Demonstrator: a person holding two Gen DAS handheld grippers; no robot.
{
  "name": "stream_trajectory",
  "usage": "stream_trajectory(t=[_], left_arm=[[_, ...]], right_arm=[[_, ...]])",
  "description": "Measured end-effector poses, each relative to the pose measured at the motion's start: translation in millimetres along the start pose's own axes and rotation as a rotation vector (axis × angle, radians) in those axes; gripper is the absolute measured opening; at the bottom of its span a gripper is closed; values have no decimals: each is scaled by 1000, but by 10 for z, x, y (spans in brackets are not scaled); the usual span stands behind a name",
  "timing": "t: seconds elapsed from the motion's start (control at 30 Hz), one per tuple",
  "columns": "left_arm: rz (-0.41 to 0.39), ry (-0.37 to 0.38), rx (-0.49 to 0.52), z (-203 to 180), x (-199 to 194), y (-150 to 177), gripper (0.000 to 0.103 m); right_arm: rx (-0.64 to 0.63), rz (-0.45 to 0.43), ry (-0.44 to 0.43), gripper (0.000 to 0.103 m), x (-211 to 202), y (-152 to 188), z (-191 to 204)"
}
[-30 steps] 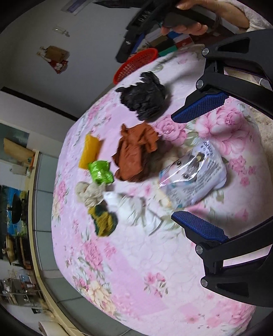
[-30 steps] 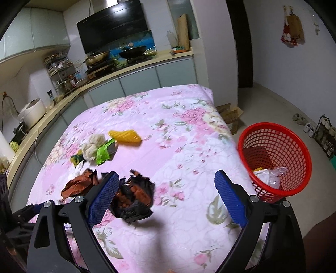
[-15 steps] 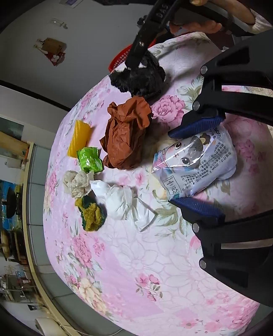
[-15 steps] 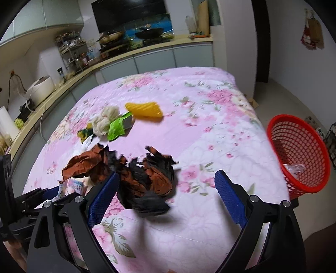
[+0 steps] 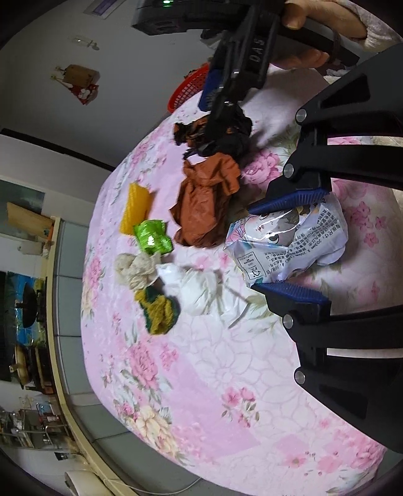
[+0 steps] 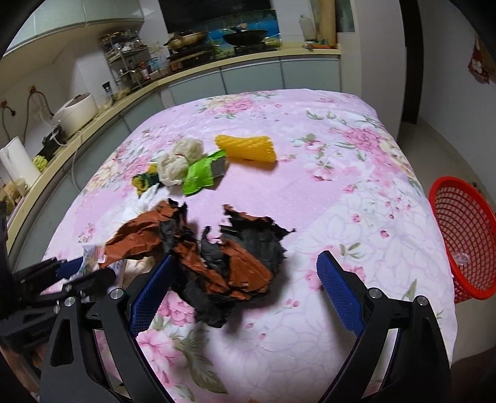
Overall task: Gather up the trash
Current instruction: 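Lift both held items and carry them over the red basket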
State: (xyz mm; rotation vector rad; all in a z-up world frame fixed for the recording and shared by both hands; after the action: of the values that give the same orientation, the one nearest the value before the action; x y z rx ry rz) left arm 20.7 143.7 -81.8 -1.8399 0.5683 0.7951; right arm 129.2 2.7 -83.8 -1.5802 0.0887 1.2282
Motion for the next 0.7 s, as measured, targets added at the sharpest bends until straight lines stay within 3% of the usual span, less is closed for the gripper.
stream_trajectory(t=[0.3,0.47,0.7], left_arm=[[-44,-26,-40,152,-81,-165,41],[-55,-34,-44,191,-82,-213,41],[-72,-45,-32,194,-78,-287,41]], right_arm=[[-6,46,-16,91,194,21,-18],[-1,81,-37,65,291,44,-56],[21,45,-23,55,205,-5,-147]])
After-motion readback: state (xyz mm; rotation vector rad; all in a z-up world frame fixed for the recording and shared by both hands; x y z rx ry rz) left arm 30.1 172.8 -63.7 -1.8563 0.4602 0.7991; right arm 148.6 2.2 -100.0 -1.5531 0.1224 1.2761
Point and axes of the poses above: each gripper's, at about its wrist camera, not at the fingertips, and x roughly the way its jaws point, z to its left, y to its underside, the point moved 5 cm from there along x, roughly the way its jaws point, and after that the axes turned 8 degrees about -x, right-handed, at the moved point
